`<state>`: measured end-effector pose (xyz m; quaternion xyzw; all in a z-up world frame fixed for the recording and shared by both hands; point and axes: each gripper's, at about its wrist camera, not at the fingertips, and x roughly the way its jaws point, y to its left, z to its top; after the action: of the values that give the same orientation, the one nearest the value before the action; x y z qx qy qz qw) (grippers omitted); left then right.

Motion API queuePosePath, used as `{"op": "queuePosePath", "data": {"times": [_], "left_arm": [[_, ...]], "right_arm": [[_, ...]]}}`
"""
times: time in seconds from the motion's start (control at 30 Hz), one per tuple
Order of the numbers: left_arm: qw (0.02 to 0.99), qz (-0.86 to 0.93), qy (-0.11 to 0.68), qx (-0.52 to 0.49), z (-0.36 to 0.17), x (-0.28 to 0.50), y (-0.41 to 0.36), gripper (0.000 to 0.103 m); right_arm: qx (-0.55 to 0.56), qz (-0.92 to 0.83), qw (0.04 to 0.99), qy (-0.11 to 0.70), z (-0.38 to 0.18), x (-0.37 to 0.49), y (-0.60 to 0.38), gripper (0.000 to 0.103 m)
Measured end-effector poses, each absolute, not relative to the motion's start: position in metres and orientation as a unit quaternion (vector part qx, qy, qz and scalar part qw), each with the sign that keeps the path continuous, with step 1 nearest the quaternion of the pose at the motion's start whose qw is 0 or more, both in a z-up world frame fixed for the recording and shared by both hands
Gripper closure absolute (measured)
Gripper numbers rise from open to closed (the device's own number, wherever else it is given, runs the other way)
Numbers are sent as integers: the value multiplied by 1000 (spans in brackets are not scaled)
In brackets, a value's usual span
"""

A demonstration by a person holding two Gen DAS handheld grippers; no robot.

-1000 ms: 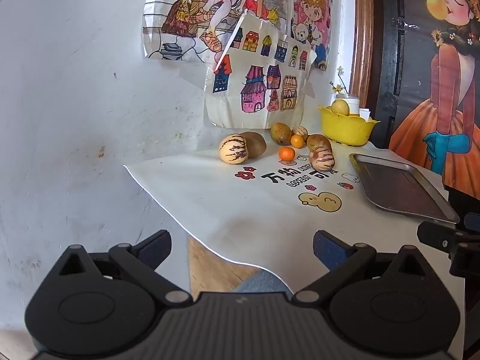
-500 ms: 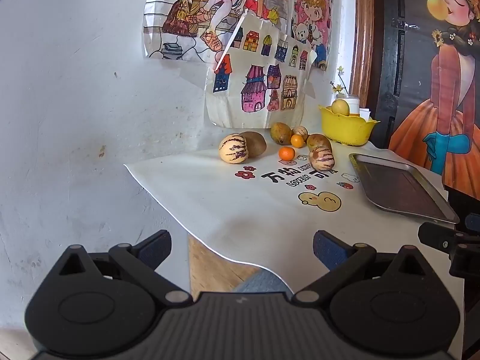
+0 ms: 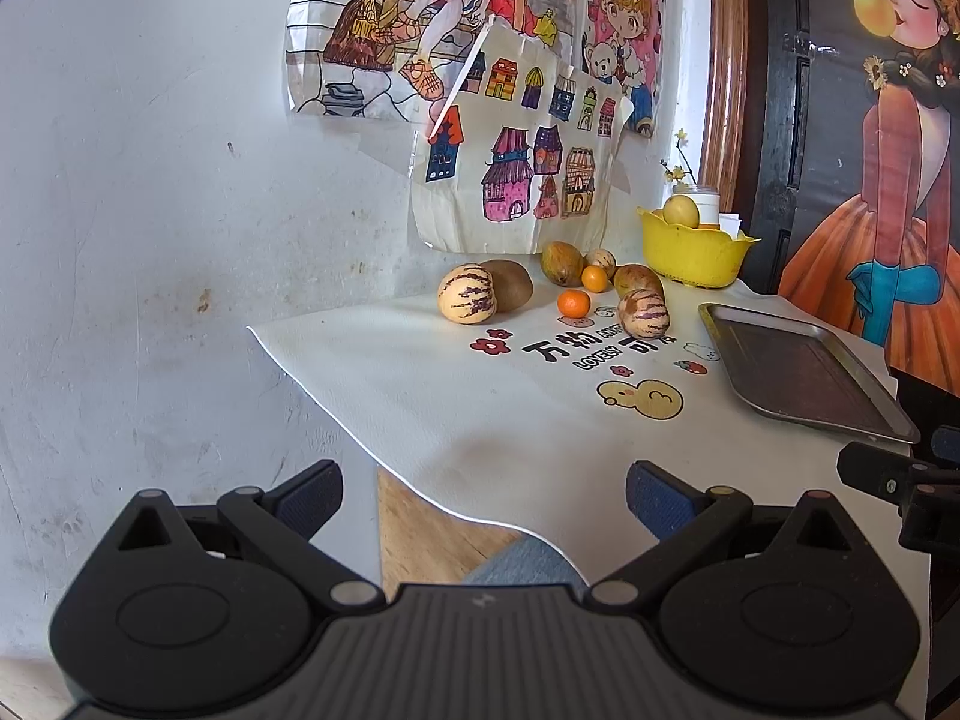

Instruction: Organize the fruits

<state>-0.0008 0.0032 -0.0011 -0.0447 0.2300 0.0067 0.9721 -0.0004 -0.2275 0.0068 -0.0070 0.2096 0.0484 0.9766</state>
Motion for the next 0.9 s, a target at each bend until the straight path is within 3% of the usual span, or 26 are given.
{"op": "queuePosePath", "data": {"times": [0.9], "left_arm": [[972, 8, 232, -44, -1, -1, 2, 0]], "right_arm": [[-7, 48, 976, 211, 6, -1, -228, 0]]}}
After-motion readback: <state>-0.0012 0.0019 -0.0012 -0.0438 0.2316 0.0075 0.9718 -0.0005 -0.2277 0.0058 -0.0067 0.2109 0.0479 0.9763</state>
